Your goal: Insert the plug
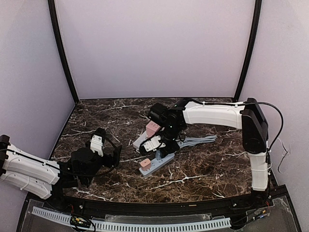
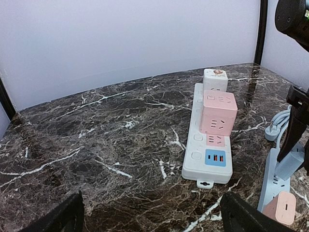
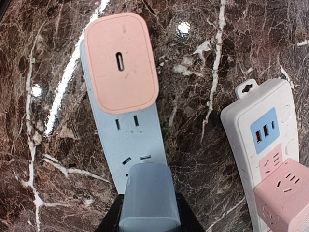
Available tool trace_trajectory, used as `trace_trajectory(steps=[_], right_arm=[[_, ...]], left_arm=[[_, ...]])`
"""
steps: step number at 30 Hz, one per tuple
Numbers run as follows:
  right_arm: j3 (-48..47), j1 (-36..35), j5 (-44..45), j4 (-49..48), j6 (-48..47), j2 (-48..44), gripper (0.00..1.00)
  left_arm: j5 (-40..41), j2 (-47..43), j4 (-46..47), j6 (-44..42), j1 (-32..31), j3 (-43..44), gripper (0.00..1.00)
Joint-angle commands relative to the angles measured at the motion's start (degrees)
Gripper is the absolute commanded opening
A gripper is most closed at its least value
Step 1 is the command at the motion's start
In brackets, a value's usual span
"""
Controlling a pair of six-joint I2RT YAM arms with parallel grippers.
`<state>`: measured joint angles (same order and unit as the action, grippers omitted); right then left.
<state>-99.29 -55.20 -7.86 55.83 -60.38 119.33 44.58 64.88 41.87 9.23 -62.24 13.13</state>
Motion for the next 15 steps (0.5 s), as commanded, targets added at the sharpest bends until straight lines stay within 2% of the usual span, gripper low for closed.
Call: trace_trajectory(steps=[1,15], right_arm=[[-1.8,-0.7,-1.3,1.7,-1.5,1.7,0.00],[-2.0,-1.6,-1.3,1.9,-1.7,2.1,0.00]], left_arm=[[0.0,-0.9,0.5,0.4,0.3,-0.9,0.99],[0.1,-1.6,0.3,0.4,0.3,-1.2,0.99]])
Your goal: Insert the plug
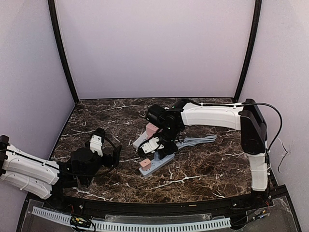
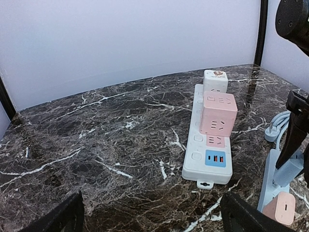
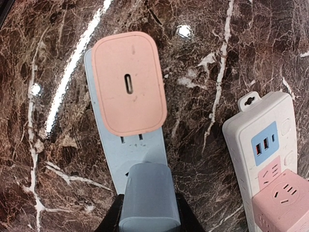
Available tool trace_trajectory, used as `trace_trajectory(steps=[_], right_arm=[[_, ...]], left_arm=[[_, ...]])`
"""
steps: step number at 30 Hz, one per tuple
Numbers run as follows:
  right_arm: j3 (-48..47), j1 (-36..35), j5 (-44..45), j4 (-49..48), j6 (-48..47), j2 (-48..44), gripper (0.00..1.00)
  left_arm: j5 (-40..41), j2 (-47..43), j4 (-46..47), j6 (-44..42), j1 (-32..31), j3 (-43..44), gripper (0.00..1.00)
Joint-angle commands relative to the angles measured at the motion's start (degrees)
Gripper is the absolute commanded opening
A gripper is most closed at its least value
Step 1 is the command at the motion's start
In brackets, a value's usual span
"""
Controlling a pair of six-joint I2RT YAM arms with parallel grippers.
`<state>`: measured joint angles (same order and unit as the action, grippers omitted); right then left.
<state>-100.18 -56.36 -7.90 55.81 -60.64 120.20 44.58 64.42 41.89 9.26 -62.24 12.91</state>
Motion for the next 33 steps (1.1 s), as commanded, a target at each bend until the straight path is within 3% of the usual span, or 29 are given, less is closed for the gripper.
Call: trace_trajectory(steps=[1,33], right_arm=[[-1.1,-0.4,-1.0,2.0,-1.3,1.3,0.00],[-1.0,-1.5,2.6,3.0,-1.3,3.5,0.00]], left_arm=[[0.1,-1.3,0.2,0.3,0.3,-1.0,0.99],[0.2,-1.8,0.3,0.3,0.3,-1.4,0.99]])
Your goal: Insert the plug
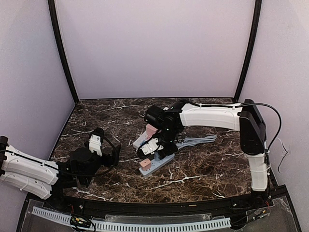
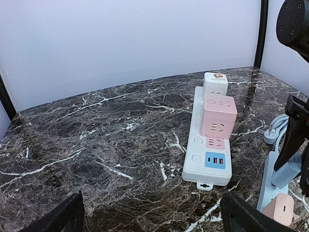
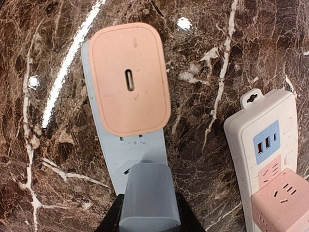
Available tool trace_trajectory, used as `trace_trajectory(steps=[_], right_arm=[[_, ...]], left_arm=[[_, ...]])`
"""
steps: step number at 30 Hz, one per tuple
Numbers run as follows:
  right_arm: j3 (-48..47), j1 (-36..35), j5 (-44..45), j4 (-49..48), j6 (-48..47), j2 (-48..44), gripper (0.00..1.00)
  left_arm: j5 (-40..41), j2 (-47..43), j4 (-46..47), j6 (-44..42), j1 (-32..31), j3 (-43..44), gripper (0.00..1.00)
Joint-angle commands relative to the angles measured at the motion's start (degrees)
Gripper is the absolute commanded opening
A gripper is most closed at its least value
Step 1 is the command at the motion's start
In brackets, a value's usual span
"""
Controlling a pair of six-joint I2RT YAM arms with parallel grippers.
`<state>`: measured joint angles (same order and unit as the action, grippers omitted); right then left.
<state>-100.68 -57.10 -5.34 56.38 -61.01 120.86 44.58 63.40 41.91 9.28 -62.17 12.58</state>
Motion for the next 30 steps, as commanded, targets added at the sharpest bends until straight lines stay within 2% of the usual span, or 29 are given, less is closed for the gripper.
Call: trace_trajectory(steps=[1,10,20,30], right_arm=[[-0.5,-0.8,0.1,2.5,-0.9,3.0,0.00],[0.6,-1.9,2.4,3.0,-0.3,3.9,0.00],[4.5,-5.0,4.1,3.5,3.2,0.2,0.00],[3.1,-6.2,5.2,6.4,6.4,-1.8,0.00]], left_arm=[[0.3,-0.8,0.3,0.3,0.2,-1.1,0.99],[0.7,-0.7,0.7,0.1,0.2,-1.2,0.99],[0.6,-2.1,0.5,0.2,0.2,-1.8,0.99],[0.5,-2.1,0.5,0.3,0.2,-1.8,0.99]])
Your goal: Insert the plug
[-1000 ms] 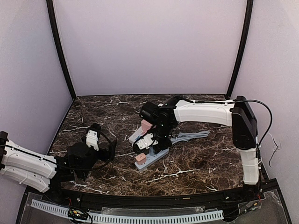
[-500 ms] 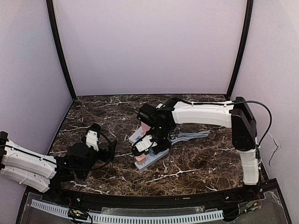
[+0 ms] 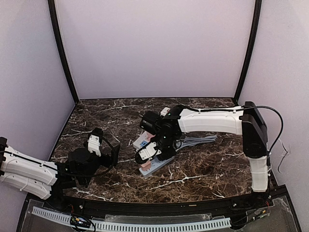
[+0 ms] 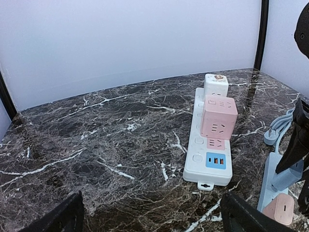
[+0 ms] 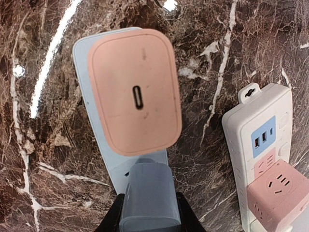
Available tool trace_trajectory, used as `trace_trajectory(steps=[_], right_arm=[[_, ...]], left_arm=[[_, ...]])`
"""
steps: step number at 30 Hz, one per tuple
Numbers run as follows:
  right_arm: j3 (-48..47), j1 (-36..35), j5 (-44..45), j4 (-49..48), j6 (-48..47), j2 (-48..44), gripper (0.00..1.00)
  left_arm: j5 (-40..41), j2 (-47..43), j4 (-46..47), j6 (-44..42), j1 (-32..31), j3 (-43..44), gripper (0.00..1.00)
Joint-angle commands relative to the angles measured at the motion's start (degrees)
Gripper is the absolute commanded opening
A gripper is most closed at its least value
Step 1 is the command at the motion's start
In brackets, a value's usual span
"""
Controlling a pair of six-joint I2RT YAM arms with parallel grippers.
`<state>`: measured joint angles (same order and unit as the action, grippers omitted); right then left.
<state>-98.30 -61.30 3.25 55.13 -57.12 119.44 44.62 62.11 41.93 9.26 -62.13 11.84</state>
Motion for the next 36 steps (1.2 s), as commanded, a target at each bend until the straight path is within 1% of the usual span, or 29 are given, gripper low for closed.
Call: trace_trajectory(steps=[1,15,21,36], right_arm=[[0.5,-2.0,-3.4,7.8,2.5,-0.5,0.00],[-4.7,-1.6,-4.0,7.1,-2.0,4.0,0.00],[-2.7,-0.8,-4.0,3.8,-3.8,3.0,0.00],[1.0,0.9,-3.4,3.6,-3.7,-0.8,0.00]], left_arm=[[0.4,-0.8,0.6,0.4,0.2,-1.0,0.99],[0.1,-1.6,0.3,0.5,0.2,-1.2,0.99],[0.1,-1.7,0.3,0.4,0.2,-1.4,0.99],[0.1,-1.7,0.4,0.4,0.2,-1.4,0.99]])
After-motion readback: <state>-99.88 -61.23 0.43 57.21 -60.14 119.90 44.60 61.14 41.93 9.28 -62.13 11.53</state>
